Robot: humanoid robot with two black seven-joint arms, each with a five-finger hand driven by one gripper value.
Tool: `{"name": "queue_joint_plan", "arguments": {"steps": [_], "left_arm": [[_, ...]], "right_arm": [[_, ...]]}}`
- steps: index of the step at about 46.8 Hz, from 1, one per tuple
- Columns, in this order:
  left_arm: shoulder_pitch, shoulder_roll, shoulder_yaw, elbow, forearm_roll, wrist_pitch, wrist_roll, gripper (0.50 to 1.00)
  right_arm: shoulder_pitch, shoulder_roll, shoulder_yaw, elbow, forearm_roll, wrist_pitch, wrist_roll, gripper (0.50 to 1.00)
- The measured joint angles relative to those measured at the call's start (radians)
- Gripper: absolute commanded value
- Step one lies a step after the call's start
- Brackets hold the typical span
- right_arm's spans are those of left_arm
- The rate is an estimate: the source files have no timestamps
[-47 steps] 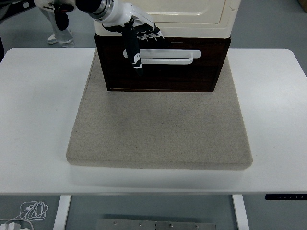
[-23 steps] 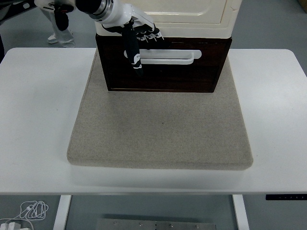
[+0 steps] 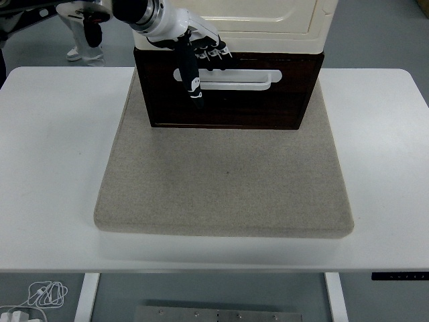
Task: Open the drawer under the combination cabinet
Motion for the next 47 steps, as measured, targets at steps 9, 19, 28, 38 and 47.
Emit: {"name": "queue_joint_plan", "arguments": {"steps": [9,19,28,38,47], "left_arm": [[0.004,-0.009,0.0,0.003,0.0,0.006,0.0,1.0],[0.02,-0.032,0.0,0.014,0.0,0.019,0.0,1.0],[0.024,-0.04,0.001,0.021,0.0,0.032,0.0,1.0],[0.027,-0.062,0.001,0.022,0.0,0.056,0.0,1.0],[0.036,-0.077,0.0,0.024,0.0,0.068,0.0,1.0]], "right_arm": [[0.0,0.0,0.0,0.0,0.0,0.0,-0.001,0.926],[0.0,0.0,0.0,0.0,0.0,0.0,-0.001,0.926],[0.0,0.0,0.0,0.0,0.0,0.0,0.0,0.926],[0.0,0.0,0.0,0.0,0.0,0.0,0.0,0.926],[0.0,0.0,0.0,0.0,0.0,0.0,-0.001,0.926]]}}
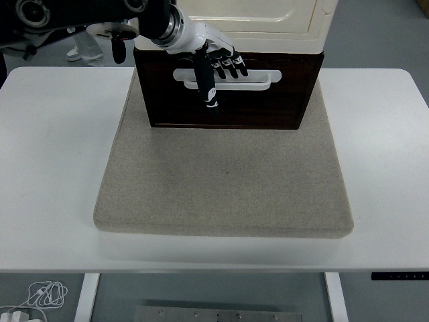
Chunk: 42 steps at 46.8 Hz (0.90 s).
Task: Open the drawer under the combination cabinet
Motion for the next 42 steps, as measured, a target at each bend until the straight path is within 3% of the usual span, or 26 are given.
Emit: {"name": "queue_joint_plan", "arguments": {"steps": [42], "left_arm": [[0.004,-0.014,-0.003,0.018,0.0,0.001,0.0,1.0]], "right_arm": [[0.0,0.0,0.0,0.0,0.0,0.0,0.0,0.926]]}}
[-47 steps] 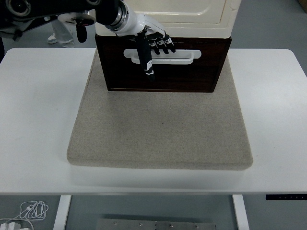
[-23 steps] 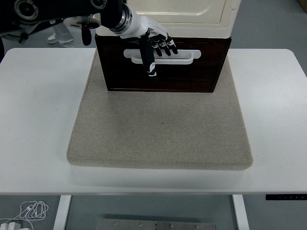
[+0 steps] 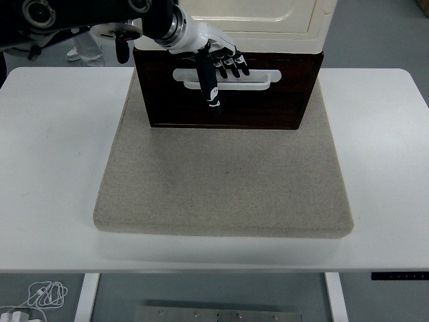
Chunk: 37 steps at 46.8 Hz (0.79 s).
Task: Open the drawer under the combination cabinet
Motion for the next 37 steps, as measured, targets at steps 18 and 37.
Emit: {"name": "queue_joint_plan", "arguments": {"steps": [18,37], "left_arm": [[0.022,-0.016,0.001,0.022,0.0,0.001,0.0,1.0],[0.033,-0.023,0.001,0.022,0.0,0.0,0.0,1.0]], "right_arm": [[0.0,0.0,0.0,0.0,0.0,0.0,0.0,0.926],[0.0,0.0,0.0,0.0,0.0,0.0,0.0,0.926]]}}
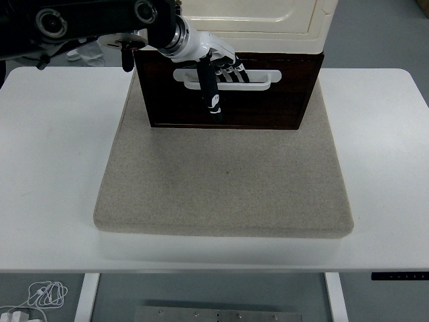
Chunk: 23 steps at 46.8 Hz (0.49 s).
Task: Open the drawer under the combination cabinet
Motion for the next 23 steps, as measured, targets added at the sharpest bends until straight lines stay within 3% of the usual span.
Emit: {"name": "queue_joint_plan", "arguments": {"steps": [23], "left_arm": [[0.0,0.0,-0.001,-0.007,0.001,-0.015,-0.001,1.0]], "right_arm": [[0.0,0.0,0.0,0.0,0.0,0.0,0.0,0.926]]}}
